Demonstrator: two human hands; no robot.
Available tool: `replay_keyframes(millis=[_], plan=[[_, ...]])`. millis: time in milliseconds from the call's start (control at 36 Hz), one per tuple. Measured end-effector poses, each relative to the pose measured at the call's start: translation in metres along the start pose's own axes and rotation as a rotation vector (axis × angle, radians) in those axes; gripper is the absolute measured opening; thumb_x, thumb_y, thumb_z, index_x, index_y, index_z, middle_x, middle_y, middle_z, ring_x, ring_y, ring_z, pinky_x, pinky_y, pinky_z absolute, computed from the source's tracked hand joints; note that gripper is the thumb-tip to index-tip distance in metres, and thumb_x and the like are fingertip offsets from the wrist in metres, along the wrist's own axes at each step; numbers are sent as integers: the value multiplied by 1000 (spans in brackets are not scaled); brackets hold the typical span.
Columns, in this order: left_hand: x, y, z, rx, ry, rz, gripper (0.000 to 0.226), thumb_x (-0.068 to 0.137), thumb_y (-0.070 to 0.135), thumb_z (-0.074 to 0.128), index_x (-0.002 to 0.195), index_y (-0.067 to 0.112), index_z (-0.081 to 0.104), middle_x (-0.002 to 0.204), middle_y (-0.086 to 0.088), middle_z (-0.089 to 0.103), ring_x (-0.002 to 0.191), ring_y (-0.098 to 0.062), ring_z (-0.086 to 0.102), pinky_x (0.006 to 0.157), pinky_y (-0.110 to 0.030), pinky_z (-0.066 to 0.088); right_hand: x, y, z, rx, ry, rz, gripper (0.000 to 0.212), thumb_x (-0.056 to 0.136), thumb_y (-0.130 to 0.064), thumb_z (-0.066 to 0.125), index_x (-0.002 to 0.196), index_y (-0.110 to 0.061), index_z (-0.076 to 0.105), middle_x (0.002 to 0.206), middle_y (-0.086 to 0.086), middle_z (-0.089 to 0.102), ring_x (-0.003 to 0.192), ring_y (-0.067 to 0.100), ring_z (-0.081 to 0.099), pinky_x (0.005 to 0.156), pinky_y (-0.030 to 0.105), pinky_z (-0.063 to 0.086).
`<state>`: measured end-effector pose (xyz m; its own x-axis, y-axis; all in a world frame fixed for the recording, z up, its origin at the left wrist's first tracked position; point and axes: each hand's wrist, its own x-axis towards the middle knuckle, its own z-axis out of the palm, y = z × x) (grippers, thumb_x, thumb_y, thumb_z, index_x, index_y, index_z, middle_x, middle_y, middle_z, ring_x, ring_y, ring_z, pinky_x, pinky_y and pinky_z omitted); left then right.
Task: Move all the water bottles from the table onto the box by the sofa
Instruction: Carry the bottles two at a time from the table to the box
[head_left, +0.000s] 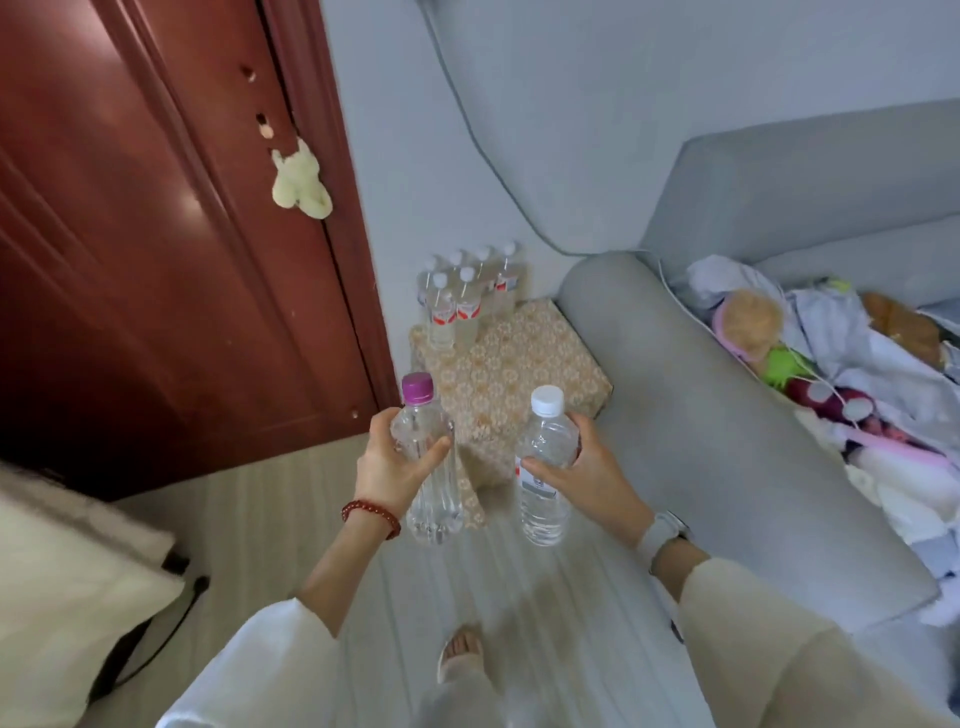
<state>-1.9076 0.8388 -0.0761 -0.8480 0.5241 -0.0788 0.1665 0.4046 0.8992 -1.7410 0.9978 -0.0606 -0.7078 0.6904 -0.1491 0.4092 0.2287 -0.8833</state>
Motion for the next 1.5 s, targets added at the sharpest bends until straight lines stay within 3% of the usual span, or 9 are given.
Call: replay_keyframes(millis=[222, 444, 556, 694, 806, 1000, 1083, 1306, 1500], plan=[[140, 43, 63, 42, -124, 23, 66, 70, 31, 76, 124, 13, 42, 115, -7, 59, 101, -23, 58, 87, -37, 48, 146, 0, -33, -53, -5, 25, 65, 70, -36, 77, 120, -24, 37, 112, -1, 54, 101, 18, 56, 88, 30, 47], [258, 38, 151, 99, -114, -70, 69, 67, 37, 77, 122, 20, 40, 87, 2, 53, 68, -12, 50, 55, -18, 40, 305, 47, -58, -143, -99, 50, 67, 66, -39, 78, 116, -28, 36, 107, -9, 47, 97, 10, 48, 79, 19, 35], [314, 27, 195, 103, -131, -140, 68, 66, 35, 78, 121, 22, 40, 110, -3, 57, 90, -23, 56, 73, -24, 43, 384, 76, -65, -150, -200, 68, 76, 66, -40, 78, 126, -23, 34, 114, -13, 41, 106, 5, 40, 89, 16, 30], [373, 14, 239, 159, -170, -224, 73, 68, 36, 76, 128, 22, 36, 115, -13, 61, 103, -33, 57, 82, -35, 47, 461, 108, -58, -137, -274, 110, 69, 67, -40, 77, 119, -32, 33, 109, -17, 42, 101, 6, 42, 71, 6, 27], [410, 4, 261, 330, -172, -116, 70, 69, 38, 75, 128, 19, 42, 128, -1, 52, 113, -19, 51, 90, -27, 38, 509, 127, -52, -237, -385, 35, 73, 69, -38, 76, 126, -22, 34, 116, -6, 46, 106, 13, 46, 78, 15, 38], [452, -5, 284, 909, 25, 343, 65, 42, 31, 89, 101, 11, 66, 95, -3, 70, 92, -29, 65, 73, -42, 49, 565, 146, -46, -282, -438, -99, 67, 67, -32, 79, 123, -19, 42, 112, -6, 51, 104, 12, 46, 87, 24, 41], [465, -11, 290, 1019, 80, 349, 61, 47, 40, 85, 98, 14, 67, 92, 2, 71, 94, -26, 65, 75, -40, 47, 580, 147, -40, -243, -431, -167, 56, 66, -27, 80, 114, -21, 50, 101, -19, 50, 98, 5, 47, 80, 10, 36], [468, -37, 302, 1167, 72, 334, 52, 49, 20, 87, 95, 10, 66, 88, -2, 72, 105, -27, 62, 99, -46, 23, 591, 160, -29, -297, -503, -138, 71, 72, -24, 76, 130, -18, 37, 127, 8, 35, 121, 20, 33, 104, 36, 34], [468, -26, 301, 1064, 40, 284, 66, 44, 28, 88, 102, 11, 62, 89, -2, 72, 103, -27, 63, 102, -47, 16, 589, 158, -24, -356, -489, -184, 74, 76, -22, 71, 136, -15, 29, 134, 9, 32, 125, 21, 33, 104, 31, 34]])
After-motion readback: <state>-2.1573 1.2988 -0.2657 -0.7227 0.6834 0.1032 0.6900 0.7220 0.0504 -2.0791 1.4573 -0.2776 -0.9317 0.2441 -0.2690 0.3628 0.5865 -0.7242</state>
